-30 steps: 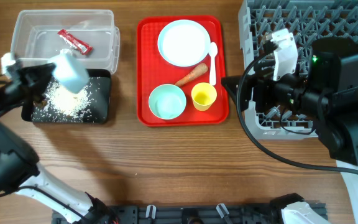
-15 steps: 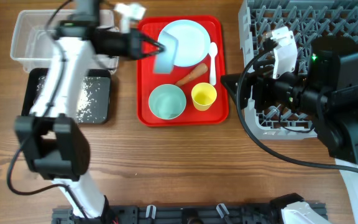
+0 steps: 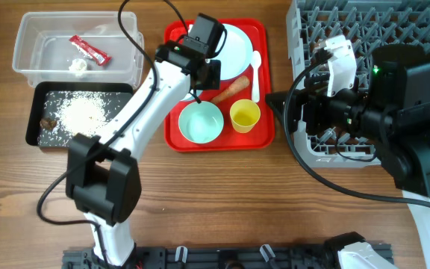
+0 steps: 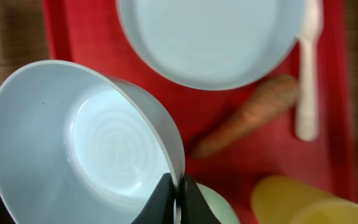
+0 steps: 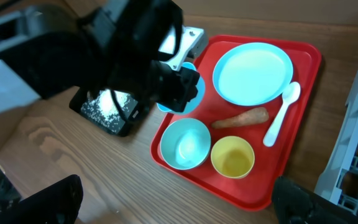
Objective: Sort waste into correct bins and load items into the dishwasher rack
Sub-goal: 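Set the emptied rice bowl back on the red tray, then grasp the yellow cup rim with the left gripper, then lift the yellow cup and pass it toward the right gripper, then close the right gripper on the yellow cup and open the left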
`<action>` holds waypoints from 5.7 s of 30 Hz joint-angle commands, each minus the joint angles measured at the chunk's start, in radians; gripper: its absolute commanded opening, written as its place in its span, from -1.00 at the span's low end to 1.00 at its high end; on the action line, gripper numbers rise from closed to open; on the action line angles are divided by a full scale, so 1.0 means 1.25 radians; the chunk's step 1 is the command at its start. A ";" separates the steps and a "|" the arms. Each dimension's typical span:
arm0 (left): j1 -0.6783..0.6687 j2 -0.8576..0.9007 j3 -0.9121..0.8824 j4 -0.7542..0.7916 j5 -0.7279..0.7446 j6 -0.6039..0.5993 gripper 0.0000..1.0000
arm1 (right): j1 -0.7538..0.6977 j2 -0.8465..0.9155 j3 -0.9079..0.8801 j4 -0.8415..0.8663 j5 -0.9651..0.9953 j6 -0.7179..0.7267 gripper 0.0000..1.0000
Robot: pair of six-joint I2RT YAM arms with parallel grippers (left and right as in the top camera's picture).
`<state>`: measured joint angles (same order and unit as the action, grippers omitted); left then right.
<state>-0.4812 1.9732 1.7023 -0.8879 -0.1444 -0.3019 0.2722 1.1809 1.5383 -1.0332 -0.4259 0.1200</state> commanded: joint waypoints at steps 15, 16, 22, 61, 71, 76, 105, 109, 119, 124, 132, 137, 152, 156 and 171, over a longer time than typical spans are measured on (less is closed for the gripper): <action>-0.010 0.084 -0.014 0.008 -0.013 -0.043 -0.84 | 0.004 0.005 0.015 -0.016 -0.001 0.009 0.97; -0.010 0.085 -0.014 0.006 -0.013 -0.043 -0.79 | 0.004 0.005 0.016 -0.019 -0.001 0.009 0.97; -0.010 0.085 -0.014 0.003 0.000 -0.043 -0.03 | 0.004 0.005 0.016 -0.014 -0.023 0.011 1.00; -0.095 0.056 -0.019 -0.053 0.192 0.047 0.18 | 0.004 0.029 0.014 -0.023 0.057 0.029 1.00; -0.095 0.084 -0.029 -0.009 0.201 0.047 -0.35 | 0.004 0.031 0.014 -0.024 0.057 0.029 0.99; -0.097 0.089 -0.029 -0.001 0.205 0.043 -0.59 | 0.004 0.031 0.014 -0.023 0.060 0.030 0.99; 0.294 -0.020 -0.027 0.029 1.251 0.031 -0.92 | 0.004 0.050 0.014 0.162 -0.088 0.009 0.99; 0.330 -0.023 -0.026 0.017 1.377 0.064 -0.92 | 0.004 0.101 0.014 0.238 -0.208 -0.025 0.99; 0.327 -0.034 -0.026 0.007 1.377 0.069 -0.92 | 0.004 0.262 0.014 0.360 -0.451 -0.080 0.99; 0.325 -0.035 -0.026 0.007 1.377 0.069 -0.92 | 0.004 0.307 0.014 0.372 -0.463 -0.096 0.99; 0.307 -0.035 -0.026 0.004 1.377 0.067 -0.92 | 0.004 0.341 0.014 0.399 -0.462 -0.096 0.95; 0.291 -0.035 -0.026 0.004 1.377 0.065 -0.92 | 0.004 0.372 0.014 0.402 -0.480 -0.096 0.86; 0.286 -0.035 -0.026 0.002 1.377 0.044 -0.92 | 0.004 0.388 0.014 0.440 -0.528 -0.096 0.29; 0.286 -0.035 -0.026 0.002 1.377 0.044 -0.92 | 0.004 0.388 0.014 0.440 -0.544 -0.095 0.19; 0.289 -0.035 -0.026 0.008 1.377 0.045 -0.04 | -0.063 0.363 0.014 0.415 -0.546 -0.037 0.18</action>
<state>-0.1196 1.9667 1.6707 -0.8810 1.5589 -0.2523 0.2508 1.6588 1.5402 -0.4992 -1.0771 0.0414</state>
